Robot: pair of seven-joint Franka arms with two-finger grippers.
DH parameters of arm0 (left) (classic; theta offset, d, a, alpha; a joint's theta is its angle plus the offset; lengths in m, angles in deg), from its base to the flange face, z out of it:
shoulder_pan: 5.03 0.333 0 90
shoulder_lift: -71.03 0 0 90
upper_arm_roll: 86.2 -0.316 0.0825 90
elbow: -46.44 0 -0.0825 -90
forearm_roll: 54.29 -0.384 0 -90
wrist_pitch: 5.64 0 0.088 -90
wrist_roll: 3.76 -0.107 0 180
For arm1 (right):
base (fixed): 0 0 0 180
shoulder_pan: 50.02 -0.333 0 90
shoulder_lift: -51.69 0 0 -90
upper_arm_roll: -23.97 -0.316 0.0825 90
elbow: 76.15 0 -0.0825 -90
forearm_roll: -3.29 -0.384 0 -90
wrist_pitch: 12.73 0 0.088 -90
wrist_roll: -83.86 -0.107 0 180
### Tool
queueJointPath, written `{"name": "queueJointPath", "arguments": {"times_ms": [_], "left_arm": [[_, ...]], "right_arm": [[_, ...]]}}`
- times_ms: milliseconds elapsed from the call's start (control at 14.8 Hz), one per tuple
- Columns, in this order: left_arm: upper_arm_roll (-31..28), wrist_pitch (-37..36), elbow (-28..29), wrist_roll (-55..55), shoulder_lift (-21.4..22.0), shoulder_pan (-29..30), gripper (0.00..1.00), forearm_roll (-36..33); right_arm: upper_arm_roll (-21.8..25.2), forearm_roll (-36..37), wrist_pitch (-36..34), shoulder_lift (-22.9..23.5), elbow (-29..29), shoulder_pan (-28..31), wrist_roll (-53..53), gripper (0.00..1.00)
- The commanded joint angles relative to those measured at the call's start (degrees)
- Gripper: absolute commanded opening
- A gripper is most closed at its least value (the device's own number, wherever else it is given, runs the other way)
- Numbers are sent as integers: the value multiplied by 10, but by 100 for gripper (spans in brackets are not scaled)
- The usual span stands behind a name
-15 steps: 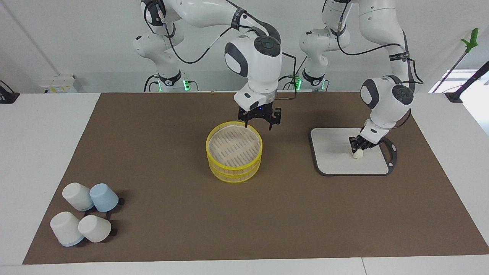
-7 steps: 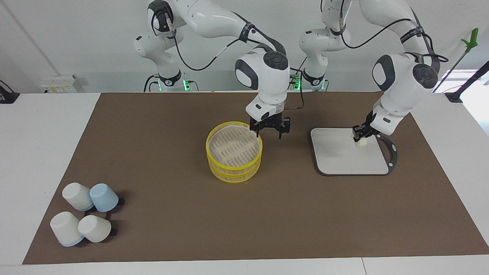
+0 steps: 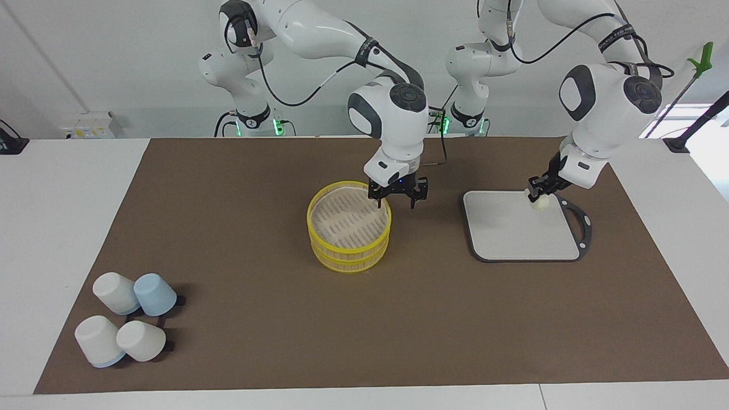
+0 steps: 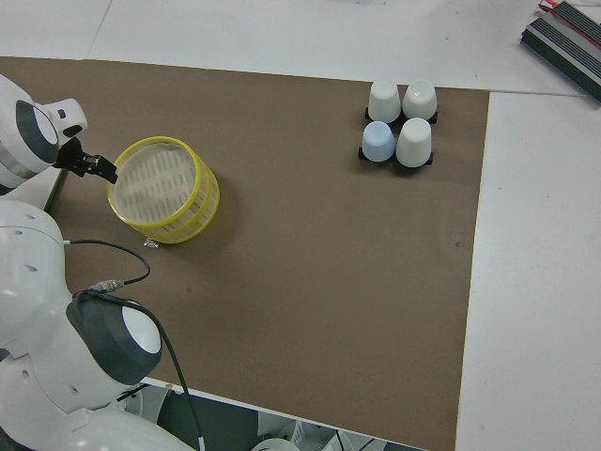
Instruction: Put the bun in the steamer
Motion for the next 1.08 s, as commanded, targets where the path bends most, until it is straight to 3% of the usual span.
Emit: {"name": "queueJointPath", "arguments": {"times_ms": [0, 135, 202, 270, 337, 742, 1012], "left_arm": [[-4, -11, 1, 11, 7, -3, 28, 11], [-4, -12, 1, 11, 8, -3, 29, 11], [-4, -13, 1, 11, 11, -3, 29, 11], [-3, -15, 1, 11, 12, -4, 29, 11], [-3, -15, 1, 12, 12, -4, 29, 11], [10, -14, -1, 39, 13, -8, 30, 11], [48, -33, -33, 112, 11, -8, 30, 24]], "right_arm": [[-3, -10, 28, -22, 45, 3, 12, 89], [-3, -10, 37, -16, 45, -1, 7, 78], [-3, -10, 44, -14, 48, -2, 5, 62], [-3, -11, 41, -14, 47, -2, 4, 23], [-2, -11, 36, -14, 44, -2, 4, 0], [0, -3, -14, -17, 7, 17, 24, 0], [-2, -20, -65, -66, -2, 80, 115, 0]]}}
